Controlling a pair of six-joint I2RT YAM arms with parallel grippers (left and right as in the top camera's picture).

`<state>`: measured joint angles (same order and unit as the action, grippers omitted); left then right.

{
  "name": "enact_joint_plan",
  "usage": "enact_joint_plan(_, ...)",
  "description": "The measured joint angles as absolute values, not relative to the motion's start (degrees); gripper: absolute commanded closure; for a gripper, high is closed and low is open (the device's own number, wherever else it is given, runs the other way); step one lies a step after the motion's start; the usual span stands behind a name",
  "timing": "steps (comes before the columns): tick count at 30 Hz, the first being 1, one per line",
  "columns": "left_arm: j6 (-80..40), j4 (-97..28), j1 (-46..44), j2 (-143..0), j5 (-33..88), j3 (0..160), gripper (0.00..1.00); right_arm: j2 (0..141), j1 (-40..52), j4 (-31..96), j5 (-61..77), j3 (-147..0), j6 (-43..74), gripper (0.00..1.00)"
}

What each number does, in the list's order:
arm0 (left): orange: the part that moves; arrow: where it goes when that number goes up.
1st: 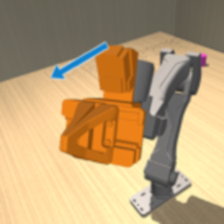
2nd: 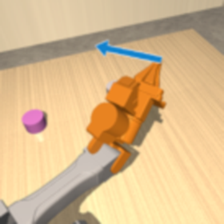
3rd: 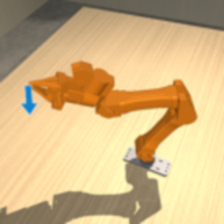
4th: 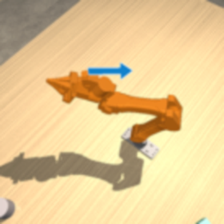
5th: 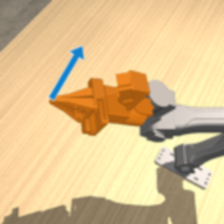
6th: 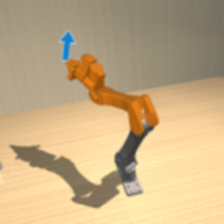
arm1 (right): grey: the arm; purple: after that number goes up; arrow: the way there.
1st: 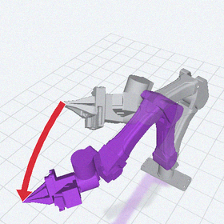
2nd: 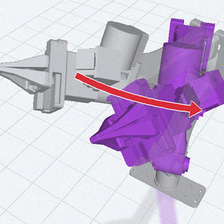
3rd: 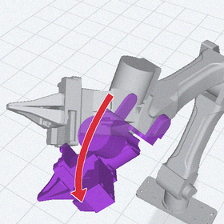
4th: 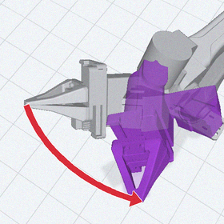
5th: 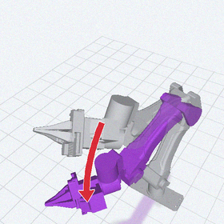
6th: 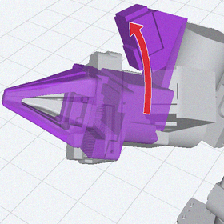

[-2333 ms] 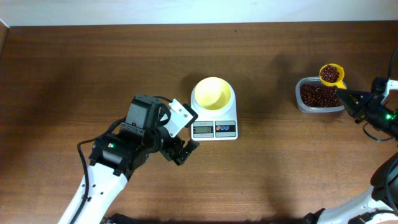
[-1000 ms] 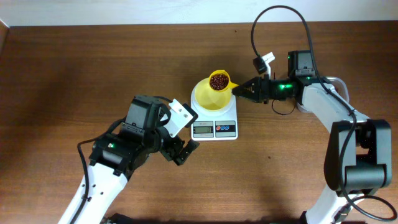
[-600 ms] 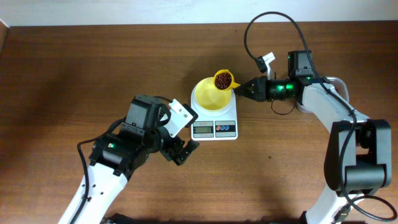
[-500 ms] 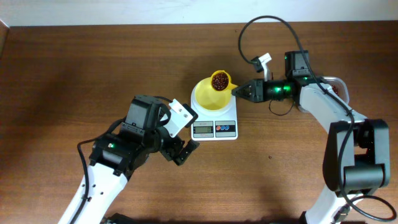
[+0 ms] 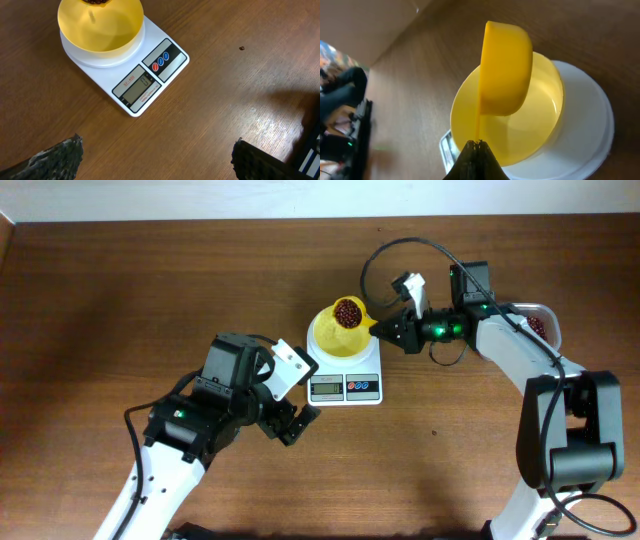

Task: Scoop item into bowl and weigh 50g on scale
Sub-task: 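Tilt the scoop with the right gripper to pour beans into the bowl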

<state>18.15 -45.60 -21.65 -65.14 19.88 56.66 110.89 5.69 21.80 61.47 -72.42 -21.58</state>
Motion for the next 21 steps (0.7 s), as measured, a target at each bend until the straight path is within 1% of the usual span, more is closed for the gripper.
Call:
enact_joint_plan(5, 18.15, -45.6, -21.65, -65.14, 19.88, 56.66, 0.01, 110.89, 5.69, 21.8, 61.3, -72.42, -32.25, 0.96)
enact_joint_plan(13, 18.15, -45.6, -21.65, -65.14, 19.88, 56.66, 0.01, 110.89, 5.69, 21.8, 59.0, -72.42, -44.62, 0.96)
enact_joint_plan(21, 18.15, -45.6, -21.65, -65.14, 19.88, 56.66, 0.01, 110.89, 5.69, 21.69, 57.84, -72.42, -63.55, 0.96)
